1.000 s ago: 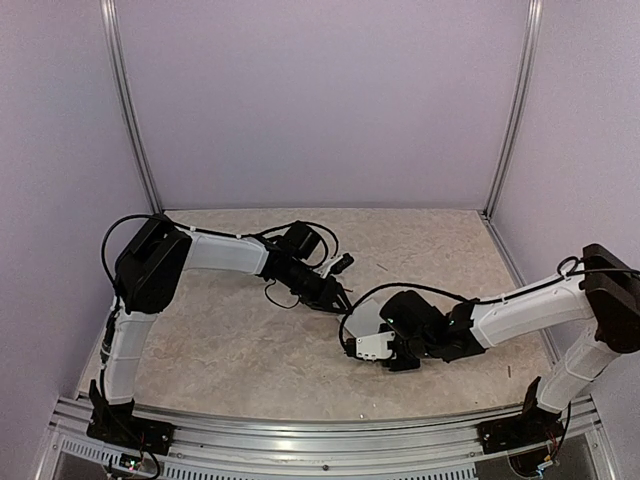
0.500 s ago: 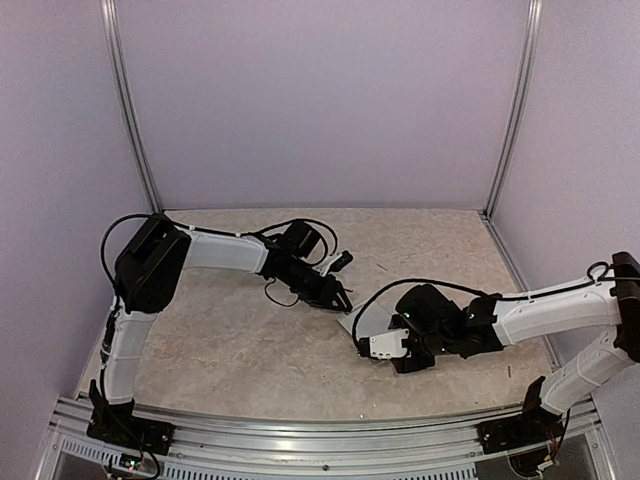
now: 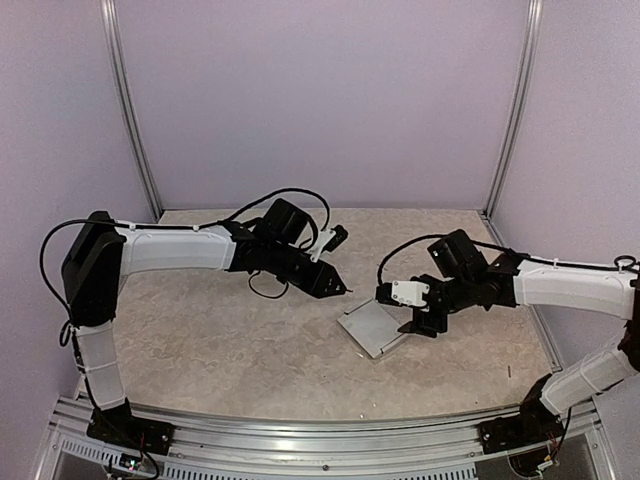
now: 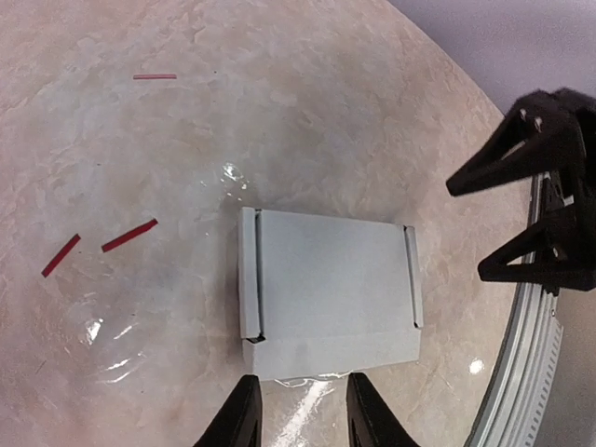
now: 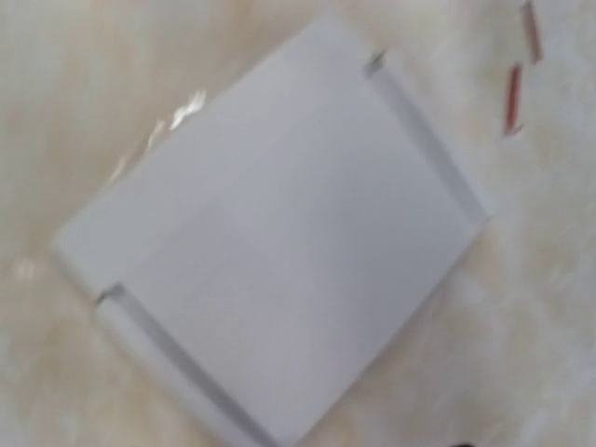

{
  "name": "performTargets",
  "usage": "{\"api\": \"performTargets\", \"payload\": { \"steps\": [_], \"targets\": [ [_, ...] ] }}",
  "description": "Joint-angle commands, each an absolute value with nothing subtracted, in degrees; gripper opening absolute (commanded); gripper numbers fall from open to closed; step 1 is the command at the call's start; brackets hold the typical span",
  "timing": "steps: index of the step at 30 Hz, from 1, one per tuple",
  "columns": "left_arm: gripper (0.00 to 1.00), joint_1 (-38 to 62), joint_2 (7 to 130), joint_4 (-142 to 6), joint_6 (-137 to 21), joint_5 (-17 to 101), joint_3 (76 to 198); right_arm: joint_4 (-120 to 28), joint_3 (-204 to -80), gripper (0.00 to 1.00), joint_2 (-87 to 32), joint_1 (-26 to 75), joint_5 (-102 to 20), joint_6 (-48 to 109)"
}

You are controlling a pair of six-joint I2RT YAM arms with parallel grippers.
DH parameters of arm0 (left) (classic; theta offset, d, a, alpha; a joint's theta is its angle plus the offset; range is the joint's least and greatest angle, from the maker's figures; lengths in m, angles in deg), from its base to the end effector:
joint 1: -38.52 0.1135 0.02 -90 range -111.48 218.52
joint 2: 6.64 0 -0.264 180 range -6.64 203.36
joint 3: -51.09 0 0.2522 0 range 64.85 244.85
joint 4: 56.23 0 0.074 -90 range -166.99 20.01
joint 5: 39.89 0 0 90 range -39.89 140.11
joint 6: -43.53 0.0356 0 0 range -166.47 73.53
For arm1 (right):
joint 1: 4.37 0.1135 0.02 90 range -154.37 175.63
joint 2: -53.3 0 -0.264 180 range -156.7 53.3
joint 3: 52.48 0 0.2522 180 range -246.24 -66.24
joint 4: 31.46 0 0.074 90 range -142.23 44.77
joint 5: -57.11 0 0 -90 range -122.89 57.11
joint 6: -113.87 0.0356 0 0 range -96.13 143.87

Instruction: Fold the paper box

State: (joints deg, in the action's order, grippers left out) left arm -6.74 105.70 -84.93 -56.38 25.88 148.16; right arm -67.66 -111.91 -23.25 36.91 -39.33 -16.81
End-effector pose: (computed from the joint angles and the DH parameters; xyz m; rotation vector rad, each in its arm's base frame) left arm 0.2995 -0.3230 0.2173 0.9571 2.2674 -0.9484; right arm 0.1965 0.1778 0.2083 -1.6736 1.8556 0.1449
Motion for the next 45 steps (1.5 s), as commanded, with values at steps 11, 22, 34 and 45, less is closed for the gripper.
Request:
{"api": "performTargets", "payload": {
  "steps": [11,22,34,45],
  "targets": [
    [0.22,-13.2,110.3,-93.0,-52.0,31.7,148.5,-71.5,-127.6,0.61,-43.9,25.6,-62.6,-0.2],
    [0.20,-13.9,113.8,-93.7,-51.6,29.4,151.5,-74.1,-129.0,0.52,-50.5,24.3,-62.9,1.0],
    [0.18,-13.8,117.2,-94.5,-51.0,27.8,153.9,-75.4,-129.2,0.47,-54.2,24.0,-63.8,0.8],
    [0.18,-13.9,115.0,-95.4,-50.7,27.4,152.2,-75.5,-129.4,0.47,-55.4,23.9,-63.4,0.7]
  ]
}}
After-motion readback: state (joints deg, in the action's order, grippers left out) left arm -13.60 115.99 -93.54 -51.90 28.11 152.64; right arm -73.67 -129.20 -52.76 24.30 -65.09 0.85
